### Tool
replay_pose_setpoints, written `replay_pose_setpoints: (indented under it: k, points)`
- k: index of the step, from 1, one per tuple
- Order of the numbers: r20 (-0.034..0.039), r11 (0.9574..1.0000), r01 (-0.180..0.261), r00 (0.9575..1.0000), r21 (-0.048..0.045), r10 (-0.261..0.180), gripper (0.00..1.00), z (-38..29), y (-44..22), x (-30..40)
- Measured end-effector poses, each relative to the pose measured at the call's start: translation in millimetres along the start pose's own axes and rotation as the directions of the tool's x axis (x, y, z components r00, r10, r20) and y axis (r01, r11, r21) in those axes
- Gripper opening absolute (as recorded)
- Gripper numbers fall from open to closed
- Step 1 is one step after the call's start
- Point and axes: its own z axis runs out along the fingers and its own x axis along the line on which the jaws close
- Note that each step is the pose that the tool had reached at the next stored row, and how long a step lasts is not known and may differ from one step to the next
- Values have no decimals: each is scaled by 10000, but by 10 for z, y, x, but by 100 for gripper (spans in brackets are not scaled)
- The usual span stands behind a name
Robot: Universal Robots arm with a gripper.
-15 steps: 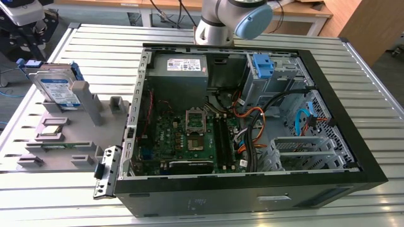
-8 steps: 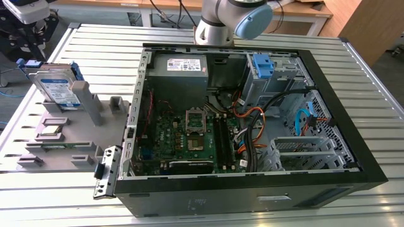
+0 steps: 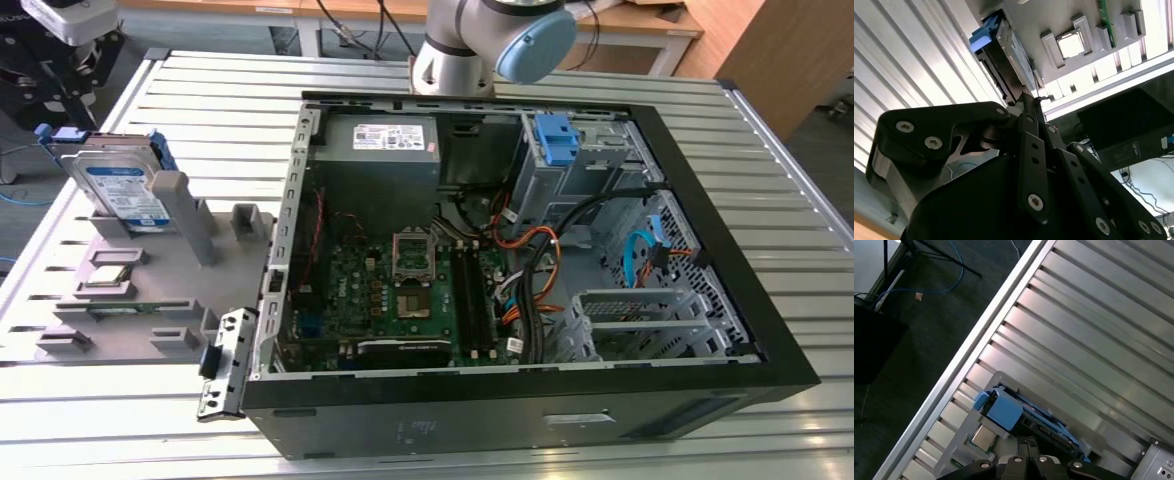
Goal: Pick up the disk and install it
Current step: 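Pick up the disk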
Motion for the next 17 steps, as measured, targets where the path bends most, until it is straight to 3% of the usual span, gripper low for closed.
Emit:
replay_pose_setpoints:
  k: [4, 9, 13, 17]
  points:
    - [-32, 9976, 686, 9976, 23, -686, 11, 2, 0, 0]
    - [-72, 9884, 1518, 9884, 51, -1517, 11, 6, 0, 0]
    - [-105, 9758, 2184, 9758, 72, -2183, 11, 8, 0, 0]
    - [-137, 9590, 2834, 9590, 92, -2832, 11, 11, -1, 0]
